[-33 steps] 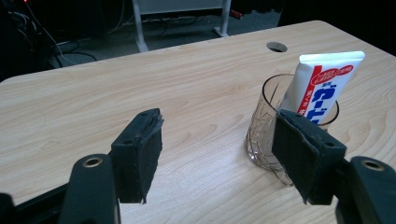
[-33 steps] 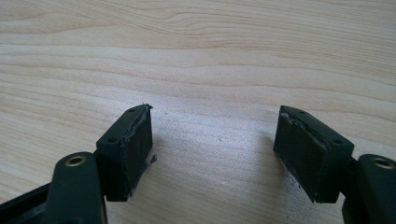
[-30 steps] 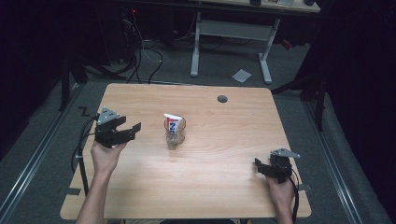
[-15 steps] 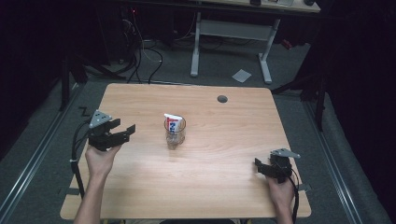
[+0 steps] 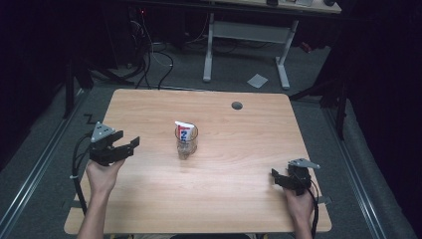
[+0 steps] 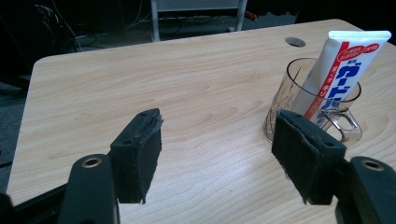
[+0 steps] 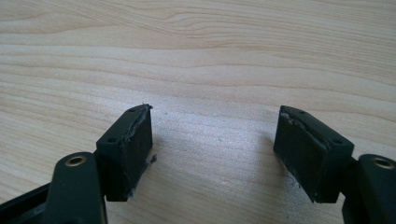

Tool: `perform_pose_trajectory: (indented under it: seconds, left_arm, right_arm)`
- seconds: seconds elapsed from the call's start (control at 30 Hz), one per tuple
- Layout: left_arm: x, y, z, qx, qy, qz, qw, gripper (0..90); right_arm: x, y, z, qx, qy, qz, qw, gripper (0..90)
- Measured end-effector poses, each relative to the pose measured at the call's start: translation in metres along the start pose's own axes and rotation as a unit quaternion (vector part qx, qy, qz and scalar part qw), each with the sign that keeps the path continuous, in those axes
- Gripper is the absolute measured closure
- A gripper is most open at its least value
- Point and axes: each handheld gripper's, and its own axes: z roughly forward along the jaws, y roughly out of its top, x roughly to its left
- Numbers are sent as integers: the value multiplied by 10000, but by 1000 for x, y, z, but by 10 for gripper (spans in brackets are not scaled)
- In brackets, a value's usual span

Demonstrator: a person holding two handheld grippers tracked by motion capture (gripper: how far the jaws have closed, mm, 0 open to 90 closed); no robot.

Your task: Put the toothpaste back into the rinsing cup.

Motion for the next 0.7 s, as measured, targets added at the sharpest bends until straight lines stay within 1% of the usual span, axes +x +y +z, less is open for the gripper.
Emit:
perform_pose_trajectory:
  seconds: [0.07, 0.3, 0.57, 0.7]
  left_arm:
    - [0, -2, -1, 16, -5, -48, 10000, 335]
    - [1, -8, -2, 45, 27, -67, 10000, 335]
    - [3, -18, -2, 104, 31, -144, 9998, 334]
    - [4, -22, -2, 96, 15, -205, 9997, 333]
  right_arm:
    - [0, 0, 0, -1, 0, -1, 10000, 278]
    - [0, 0, 0, 0, -2, -1, 10000, 278]
    - [0, 0, 0, -1, -2, -3, 10000, 278]
    - [0, 0, 0, -1, -2, -2, 10000, 277]
